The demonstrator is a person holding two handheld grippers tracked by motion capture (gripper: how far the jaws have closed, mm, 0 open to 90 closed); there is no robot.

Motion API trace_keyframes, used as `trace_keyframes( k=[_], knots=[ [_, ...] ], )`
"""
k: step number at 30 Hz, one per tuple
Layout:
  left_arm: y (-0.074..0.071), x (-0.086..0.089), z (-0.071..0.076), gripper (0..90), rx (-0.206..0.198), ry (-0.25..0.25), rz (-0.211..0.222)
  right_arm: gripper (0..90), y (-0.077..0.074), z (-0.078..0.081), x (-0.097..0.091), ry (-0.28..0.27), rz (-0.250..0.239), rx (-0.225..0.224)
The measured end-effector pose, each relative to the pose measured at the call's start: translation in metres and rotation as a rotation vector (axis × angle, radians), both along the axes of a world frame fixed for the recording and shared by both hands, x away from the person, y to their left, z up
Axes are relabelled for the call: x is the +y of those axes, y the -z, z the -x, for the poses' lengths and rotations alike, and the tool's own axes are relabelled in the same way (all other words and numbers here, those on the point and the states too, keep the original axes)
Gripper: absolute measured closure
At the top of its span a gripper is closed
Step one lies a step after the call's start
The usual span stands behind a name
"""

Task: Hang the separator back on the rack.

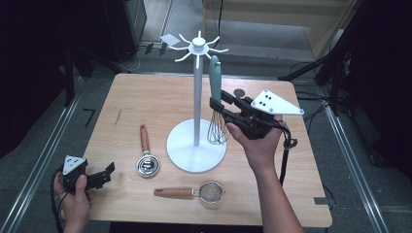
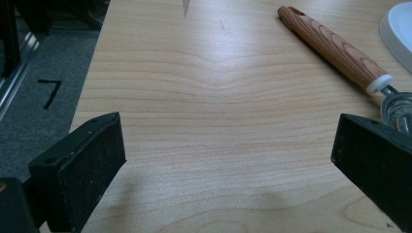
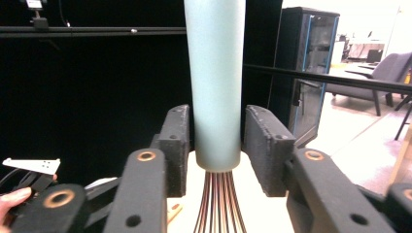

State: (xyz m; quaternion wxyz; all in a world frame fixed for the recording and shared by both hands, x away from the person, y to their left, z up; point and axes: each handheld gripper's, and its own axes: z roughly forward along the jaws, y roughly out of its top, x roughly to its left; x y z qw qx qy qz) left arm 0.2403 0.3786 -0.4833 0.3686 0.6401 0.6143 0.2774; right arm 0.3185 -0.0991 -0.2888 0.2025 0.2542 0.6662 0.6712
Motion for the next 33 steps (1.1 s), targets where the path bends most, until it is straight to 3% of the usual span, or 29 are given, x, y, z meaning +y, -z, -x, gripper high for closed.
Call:
trace_keyframes(
  k=[4,11,16,20,33],
  knots=[
    [0.000,0.000,0.000,0.0,0.000,0.000,-0.001,62.0,-0.004,0.004,-0.002,0.008,-0.006,-0.015],
    [0.000,0.000,0.000,0.0,0.000,0.001,-0.002,89.9,-0.017,0.003,-0.006,0.046,-0.028,-0.070],
    [0.000,0.000,0.000,0.0,0.000,0.000,0.002,90.0,-0.025,-0.003,0.001,0.105,-0.024,-0.103],
    [0.000,0.000,0.000,0.0,-0.002,0.001,0.003,90.0,-0.030,-0.008,0.005,0.117,-0.028,-0.122],
    [0.000,0.001,-0.001,0.0,0.004,0.002,0.003,90.0,-0.047,-0.007,0.013,0.091,-0.060,-0.145]
  ],
)
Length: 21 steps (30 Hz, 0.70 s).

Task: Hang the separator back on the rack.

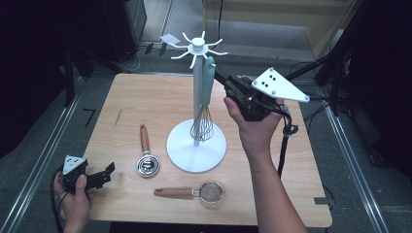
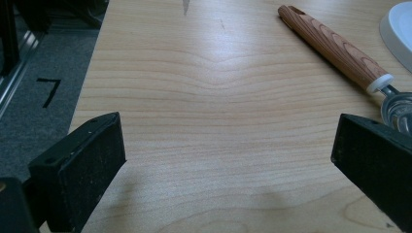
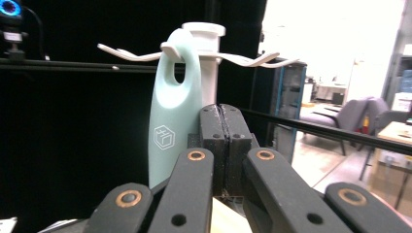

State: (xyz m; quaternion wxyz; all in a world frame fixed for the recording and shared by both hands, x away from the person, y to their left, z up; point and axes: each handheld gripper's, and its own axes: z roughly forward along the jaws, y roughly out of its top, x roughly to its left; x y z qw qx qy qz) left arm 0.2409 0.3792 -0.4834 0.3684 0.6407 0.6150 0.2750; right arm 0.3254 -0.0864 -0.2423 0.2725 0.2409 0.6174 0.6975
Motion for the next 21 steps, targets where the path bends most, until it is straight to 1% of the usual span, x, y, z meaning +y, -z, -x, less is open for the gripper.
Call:
trace_keyframes(
  k=[3,5,8,14,19,21],
  knots=[
    [0.000,0.000,0.000,0.0,-0.001,0.000,0.000,90.0,0.000,0.002,0.002,-0.019,-0.001,-0.006],
    [0.000,0.000,0.000,0.0,-0.001,0.001,0.000,90.0,0.000,0.006,0.007,-0.032,0.012,-0.017],
    [0.000,0.000,0.000,0.0,-0.001,0.000,0.000,90.0,-0.001,0.008,0.011,-0.036,0.008,-0.010],
    [0.000,0.000,0.000,0.0,0.000,0.000,0.000,90.0,-0.003,0.011,0.018,-0.047,0.014,-0.016],
    [0.000,0.000,0.000,0.0,-0.002,-0.001,0.001,90.0,-0.003,0.013,0.022,-0.052,0.017,-0.012],
    [0.000,0.000,0.000,0.0,-0.003,-0.001,0.001,90.0,-0.003,0.013,0.022,-0.054,0.018,-0.019]
  ],
)
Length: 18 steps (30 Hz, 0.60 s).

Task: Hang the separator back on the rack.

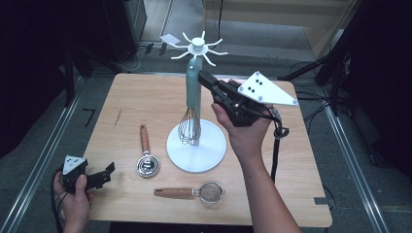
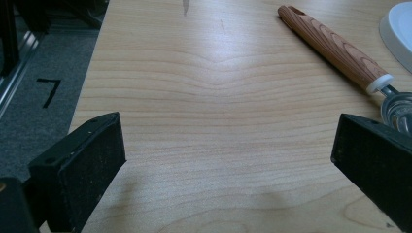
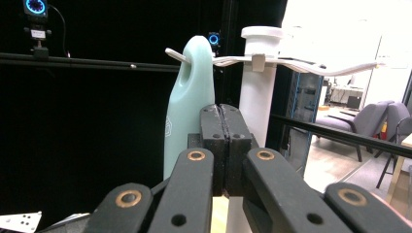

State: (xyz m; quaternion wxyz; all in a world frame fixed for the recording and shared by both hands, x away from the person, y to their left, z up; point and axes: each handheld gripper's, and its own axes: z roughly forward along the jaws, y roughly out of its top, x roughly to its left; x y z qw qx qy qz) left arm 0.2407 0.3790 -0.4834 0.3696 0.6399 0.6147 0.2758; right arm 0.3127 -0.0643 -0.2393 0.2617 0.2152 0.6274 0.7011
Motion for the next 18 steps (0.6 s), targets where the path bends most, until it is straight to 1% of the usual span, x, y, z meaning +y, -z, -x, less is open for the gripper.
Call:
trace_keyframes(
  k=[4,6,9,11,14,15,16,17,18],
  knots=[
    [0.000,-0.001,0.001,0.0,-0.005,0.001,-0.009,90.0,0.001,0.002,0.000,0.006,0.006,0.001],
    [0.000,-0.001,0.001,0.0,-0.006,0.003,-0.011,90.0,0.002,0.003,-0.001,0.012,0.023,-0.002],
    [0.000,-0.001,0.001,0.0,-0.007,0.002,-0.012,90.0,0.004,0.004,-0.002,0.017,0.029,-0.004],
    [0.000,-0.001,0.001,0.0,-0.012,0.004,-0.012,90.0,0.009,0.006,-0.005,0.031,0.040,0.009],
    [0.000,-0.001,0.001,0.0,-0.012,0.006,-0.013,90.0,0.012,0.006,-0.008,0.040,0.043,0.015],
    [-0.001,-0.001,0.002,0.0,-0.010,0.006,-0.015,90.0,0.017,0.005,-0.011,0.049,0.046,0.029],
    [-0.001,-0.001,0.002,0.0,-0.010,0.006,-0.015,90.0,0.017,0.005,-0.011,0.049,0.046,0.029],
    [0.000,-0.001,0.002,0.0,-0.012,0.007,-0.014,90.0,0.021,0.004,-0.014,0.063,0.057,0.038],
    [0.000,-0.001,0.002,0.0,-0.012,0.006,-0.015,90.0,0.021,0.004,-0.014,0.063,0.057,0.038]
  ],
)
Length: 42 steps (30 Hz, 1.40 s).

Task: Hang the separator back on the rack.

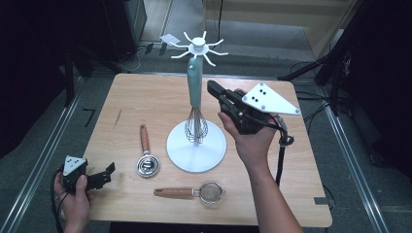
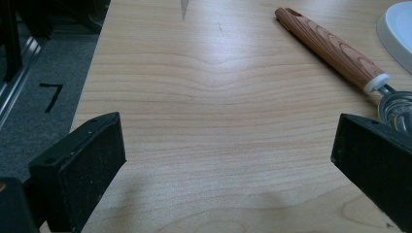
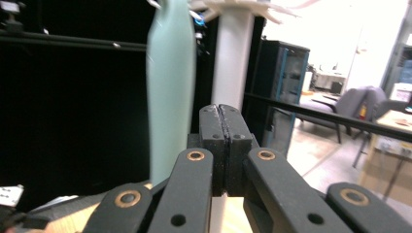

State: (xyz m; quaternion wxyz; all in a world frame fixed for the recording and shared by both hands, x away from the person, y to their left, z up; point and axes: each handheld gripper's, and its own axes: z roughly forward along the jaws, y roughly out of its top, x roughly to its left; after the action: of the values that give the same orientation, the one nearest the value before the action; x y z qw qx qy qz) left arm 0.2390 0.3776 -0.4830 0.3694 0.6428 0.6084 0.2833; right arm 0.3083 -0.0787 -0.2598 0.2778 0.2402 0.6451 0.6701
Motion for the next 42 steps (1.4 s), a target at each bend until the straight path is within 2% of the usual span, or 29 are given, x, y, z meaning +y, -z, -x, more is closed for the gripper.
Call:
trace_keyframes(
  k=[2,5,9,12,14,16,20,21,25,27,29,31,33,34,35,36,37,38,39,40,42],
  knots=[
    [0.000,0.000,0.000,0.0,-0.003,-0.003,0.000,90.0,0.005,0.000,-0.005,0.018,0.006,0.002],
    [0.000,-0.002,0.000,0.0,-0.002,0.000,-0.020,90.0,0.015,0.002,-0.014,0.049,0.007,0.031],
    [0.000,-0.004,0.001,0.0,0.003,0.013,-0.033,89.7,0.023,0.003,-0.020,0.065,0.012,0.049],
    [0.000,-0.005,0.001,0.0,-0.001,0.008,-0.040,88.8,0.038,0.004,-0.028,0.086,0.031,0.069],
    [0.000,-0.005,0.001,0.0,0.004,0.002,-0.055,88.5,0.042,0.005,-0.030,0.089,0.038,0.079],
    [0.000,-0.006,0.002,0.0,-0.003,0.006,-0.057,88.1,0.057,0.007,-0.037,0.102,0.065,0.097],
    [0.000,-0.006,0.002,0.0,0.000,0.011,-0.060,87.1,0.069,0.008,-0.045,0.114,0.086,0.116],
    [0.000,-0.006,0.003,0.0,0.002,0.014,-0.065,86.1,0.076,0.010,-0.050,0.120,0.090,0.134],
    [-0.002,-0.008,0.004,0.0,0.007,0.017,-0.083,84.2,0.087,0.012,-0.059,0.138,0.096,0.150],
    [-0.003,-0.009,0.006,0.0,0.004,0.028,-0.087,81.1,0.101,0.016,-0.066,0.144,0.104,0.180],
    [-0.004,-0.010,0.008,0.2,-0.005,0.025,-0.087,80.1,0.104,0.017,-0.068,0.148,0.109,0.184],
    [-0.007,-0.012,0.011,6.1,-0.008,0.024,-0.070,77.6,0.115,0.021,-0.071,0.153,0.115,0.214],
    [-0.010,-0.018,0.016,11.9,-0.018,0.041,-0.074,75.6,0.128,0.025,-0.074,0.161,0.145,0.234],
    [-0.010,-0.018,0.016,15.3,-0.018,0.041,-0.074,75.6,0.128,0.025,-0.074,0.161,0.145,0.234],
    [-0.012,-0.022,0.018,16.9,-0.020,0.061,-0.071,73.3,0.137,0.029,-0.075,0.155,0.152,0.259],
    [-0.014,-0.028,0.021,19.6,-0.022,0.089,-0.066,72.5,0.140,0.030,-0.076,0.151,0.154,0.265],
    [-0.014,-0.028,0.021,22.9,-0.022,0.089,-0.066,72.5,0.140,0.030,-0.076,0.151,0.154,0.265],
    [-0.014,-0.032,0.022,22.9,-0.019,0.101,-0.050,72.2,0.144,0.032,-0.076,0.148,0.160,0.276],
    [-0.015,-0.037,0.024,30.0,-0.008,0.108,-0.033,71.2,0.153,0.035,-0.075,0.144,0.166,0.300],
    [-0.015,-0.037,0.024,32.3,-0.008,0.108,-0.033,70.9,0.156,0.036,-0.075,0.143,0.171,0.307],
    [-0.015,-0.046,0.028,38.9,0.011,0.151,0.011,70.1,0.163,0.038,-0.074,0.137,0.188,0.329]
  ],
)
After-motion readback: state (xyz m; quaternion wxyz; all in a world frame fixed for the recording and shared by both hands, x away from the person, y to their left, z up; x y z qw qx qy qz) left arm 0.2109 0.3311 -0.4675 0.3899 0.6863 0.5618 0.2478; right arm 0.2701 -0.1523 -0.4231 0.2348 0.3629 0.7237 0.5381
